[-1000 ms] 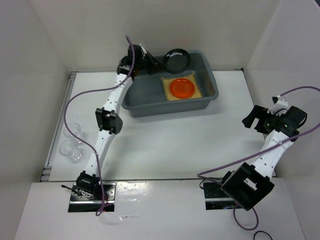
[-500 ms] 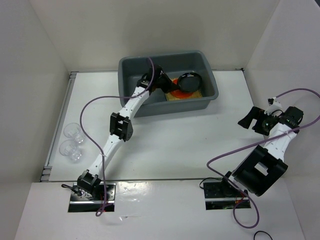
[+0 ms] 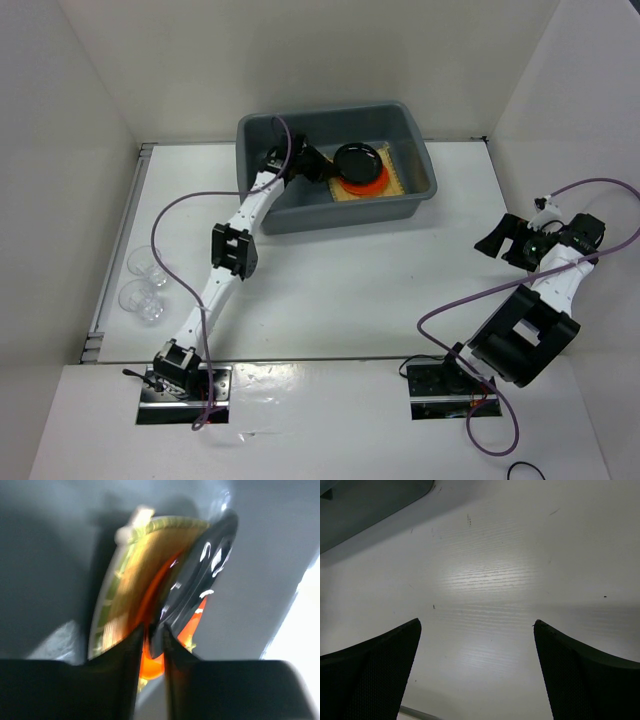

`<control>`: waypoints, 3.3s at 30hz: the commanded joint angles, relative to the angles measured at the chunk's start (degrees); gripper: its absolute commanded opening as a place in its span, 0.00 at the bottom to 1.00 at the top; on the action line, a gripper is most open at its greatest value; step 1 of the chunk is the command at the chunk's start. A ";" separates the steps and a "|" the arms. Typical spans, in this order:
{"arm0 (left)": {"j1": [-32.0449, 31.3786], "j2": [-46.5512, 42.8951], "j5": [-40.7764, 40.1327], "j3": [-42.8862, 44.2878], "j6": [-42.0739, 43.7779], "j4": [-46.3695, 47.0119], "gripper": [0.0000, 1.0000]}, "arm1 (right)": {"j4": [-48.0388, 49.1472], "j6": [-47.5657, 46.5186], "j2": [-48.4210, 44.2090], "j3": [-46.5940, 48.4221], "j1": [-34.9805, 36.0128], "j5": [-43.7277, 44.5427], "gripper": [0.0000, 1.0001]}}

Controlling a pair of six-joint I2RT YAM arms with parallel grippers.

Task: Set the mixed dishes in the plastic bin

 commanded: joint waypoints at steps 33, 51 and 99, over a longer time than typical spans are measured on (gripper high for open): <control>3.92 -30.14 -33.72 2.25 36.08 -33.66 0.80 | 3.24 1.49 4.70 0.15 -0.41 -2.77 0.97; 28.99 -79.99 -51.60 -97.05 11.61 -18.57 1.00 | 0.69 -0.62 14.01 2.00 3.27 -6.11 0.95; 5.44 -42.37 -6.76 -32.28 55.99 -16.54 0.00 | 1.22 0.43 13.57 1.47 6.80 -5.76 0.95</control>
